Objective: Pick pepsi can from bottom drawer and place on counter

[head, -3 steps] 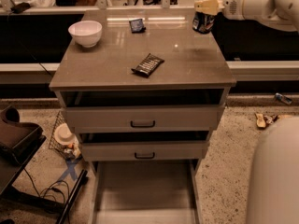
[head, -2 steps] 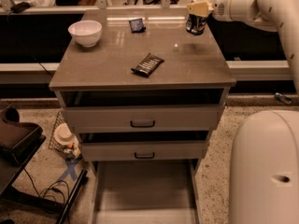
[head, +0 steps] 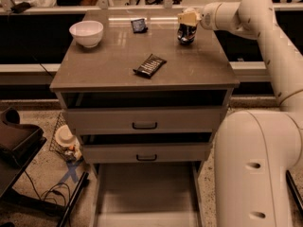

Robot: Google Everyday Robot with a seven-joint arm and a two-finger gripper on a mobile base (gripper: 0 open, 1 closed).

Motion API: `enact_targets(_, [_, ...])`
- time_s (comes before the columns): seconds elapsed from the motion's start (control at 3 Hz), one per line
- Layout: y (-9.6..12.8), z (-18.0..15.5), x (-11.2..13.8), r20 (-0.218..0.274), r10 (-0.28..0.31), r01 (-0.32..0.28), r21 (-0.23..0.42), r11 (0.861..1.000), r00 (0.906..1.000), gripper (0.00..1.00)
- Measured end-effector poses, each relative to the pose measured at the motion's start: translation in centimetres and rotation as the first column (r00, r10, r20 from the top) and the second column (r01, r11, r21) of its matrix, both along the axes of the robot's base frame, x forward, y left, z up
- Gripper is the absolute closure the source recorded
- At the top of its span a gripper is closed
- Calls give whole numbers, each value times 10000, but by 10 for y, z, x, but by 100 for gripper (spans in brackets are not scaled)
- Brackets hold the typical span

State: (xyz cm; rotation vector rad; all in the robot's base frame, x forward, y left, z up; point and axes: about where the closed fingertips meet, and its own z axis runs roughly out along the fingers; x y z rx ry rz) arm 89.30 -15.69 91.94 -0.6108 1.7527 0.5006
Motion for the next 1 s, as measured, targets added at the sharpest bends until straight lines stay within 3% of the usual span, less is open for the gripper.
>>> enact_targets(0.33, [3, -3, 1, -34, 35, -35, 7, 10000, 10000, 84])
enact_targets(0.67, [8, -6, 3, -73, 92, -92, 15, 10000, 9999, 53])
enact_targets(1.0, [11, -8, 3, -98, 129, -129, 21, 9999, 9999, 29])
